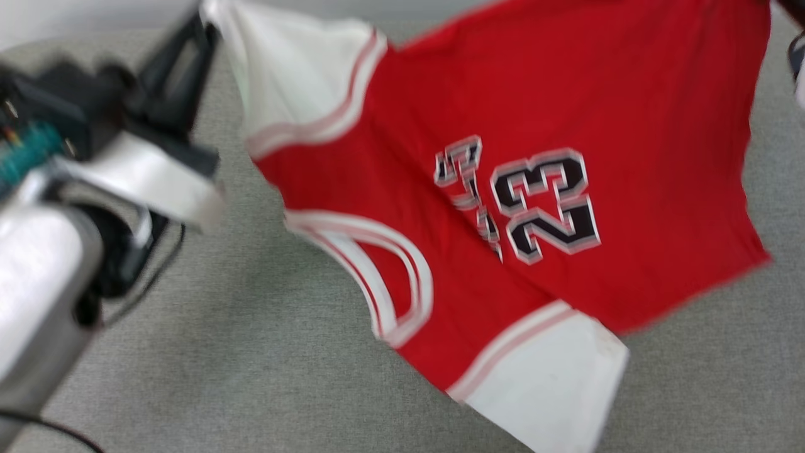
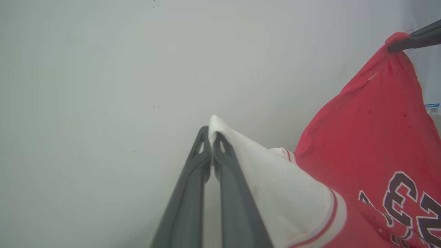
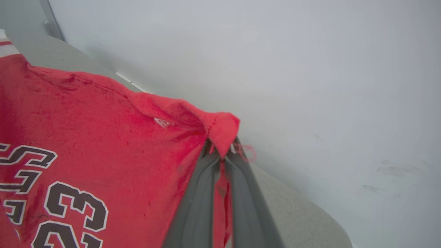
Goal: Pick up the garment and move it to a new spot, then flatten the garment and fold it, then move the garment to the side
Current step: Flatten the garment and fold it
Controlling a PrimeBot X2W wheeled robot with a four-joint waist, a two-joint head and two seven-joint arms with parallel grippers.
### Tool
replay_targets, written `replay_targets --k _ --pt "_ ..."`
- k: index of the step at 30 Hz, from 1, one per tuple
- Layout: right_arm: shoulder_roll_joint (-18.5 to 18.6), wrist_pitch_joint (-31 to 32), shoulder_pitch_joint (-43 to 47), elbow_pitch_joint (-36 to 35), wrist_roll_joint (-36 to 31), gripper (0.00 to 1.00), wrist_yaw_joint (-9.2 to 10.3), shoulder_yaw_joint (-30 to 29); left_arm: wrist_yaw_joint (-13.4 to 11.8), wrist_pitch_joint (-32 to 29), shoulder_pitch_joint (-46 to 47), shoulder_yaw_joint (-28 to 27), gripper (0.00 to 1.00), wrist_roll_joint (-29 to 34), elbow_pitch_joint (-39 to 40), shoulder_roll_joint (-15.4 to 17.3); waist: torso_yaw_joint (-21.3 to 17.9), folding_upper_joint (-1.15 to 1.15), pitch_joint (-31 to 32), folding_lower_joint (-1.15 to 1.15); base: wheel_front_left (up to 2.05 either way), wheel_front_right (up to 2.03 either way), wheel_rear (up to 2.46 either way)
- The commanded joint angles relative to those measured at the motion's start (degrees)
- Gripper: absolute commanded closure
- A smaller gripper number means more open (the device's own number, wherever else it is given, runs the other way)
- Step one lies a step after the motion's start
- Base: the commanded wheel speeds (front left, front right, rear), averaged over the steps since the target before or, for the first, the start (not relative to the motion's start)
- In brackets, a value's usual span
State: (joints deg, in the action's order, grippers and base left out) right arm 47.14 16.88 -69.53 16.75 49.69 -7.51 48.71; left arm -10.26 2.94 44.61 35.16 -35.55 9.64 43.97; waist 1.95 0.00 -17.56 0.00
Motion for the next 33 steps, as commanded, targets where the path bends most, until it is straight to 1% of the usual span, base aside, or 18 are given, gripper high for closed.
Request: replay_targets --k 1,6,10,12,15,17,21,28,31,33 --pt "-0.29 -0.74 -1.18 0.39 -0.78 1.00 0.04 -0.63 0.55 -0.40 1.87 -0.18 1.00 0.08 -0.58 -0.46 -0.36 0.00 -0.73 0.00 0.00 0.00 0.00" --pt "-2.47 -4.27 -5.64 2.34 -4.20 1.00 0.04 -4.53 3.78 -2.75 13.47 -0.54 1.00 1.11 -5.10 -2.91 -1.13 0.00 -3.48 0.00 0.00 0.00 0.00" --pt "-5.02 -6.61 -10.53 5.32 -7.78 1.00 0.04 -8.87 6.28 -4.33 22.67 -0.49 1.00 2.41 -10.04 -4.95 -1.52 0.00 -5.94 0.00 0.00 0.00 0.00" --pt "-6.40 -6.86 -12.97 6.95 -9.64 1.00 0.04 -10.58 7.45 -4.74 27.31 -0.63 1.00 2.59 -12.44 -6.57 -1.63 0.00 -7.15 0.00 0.00 0.00 0.00" --pt "-8.04 -7.32 -17.59 9.51 -13.02 1.00 0.04 -12.67 9.35 -5.28 34.37 -0.57 1.00 3.70 -16.39 -8.04 -1.80 0.00 -8.92 0.00 0.00 0.00 0.00" --pt "-9.20 -7.66 -20.86 11.23 -15.07 1.00 0.04 -13.71 10.34 -5.36 38.94 -1.04 1.00 3.43 -19.03 -9.74 -1.85 0.00 -9.93 0.00 0.00 0.00 0.00" --pt "-10.84 -8.26 -27.14 14.64 -19.23 1.00 0.04 -14.10 12.31 -4.73 47.09 -2.03 1.00 2.46 -24.19 -12.90 -1.80 0.00 -11.54 0.00 0.00 0.00 0.00" --pt "-13.35 -9.64 -37.08 20.00 -24.00 1.00 0.04 -13.93 14.89 -3.18 60.66 -2.14 1.00 4.13 -33.56 -15.50 -1.57 0.00 -14.12 0.00 0.00 0.00 0.00" --pt "-14.84 -10.38 -40.43 22.67 -24.95 1.00 0.04 -13.45 15.66 -2.02 64.52 -1.86 1.00 4.41 -37.85 -16.51 -1.21 0.00 -15.16 0.00 0.00 0.00 0.00" --pt "-15.52 -11.04 -41.16 24.47 -25.16 1.00 0.04 -12.83 16.21 -1.28 65.75 -1.16 1.00 4.37 -40.25 -17.31 -0.96 0.00 -15.87 0.00 0.00 0.00 0.00"
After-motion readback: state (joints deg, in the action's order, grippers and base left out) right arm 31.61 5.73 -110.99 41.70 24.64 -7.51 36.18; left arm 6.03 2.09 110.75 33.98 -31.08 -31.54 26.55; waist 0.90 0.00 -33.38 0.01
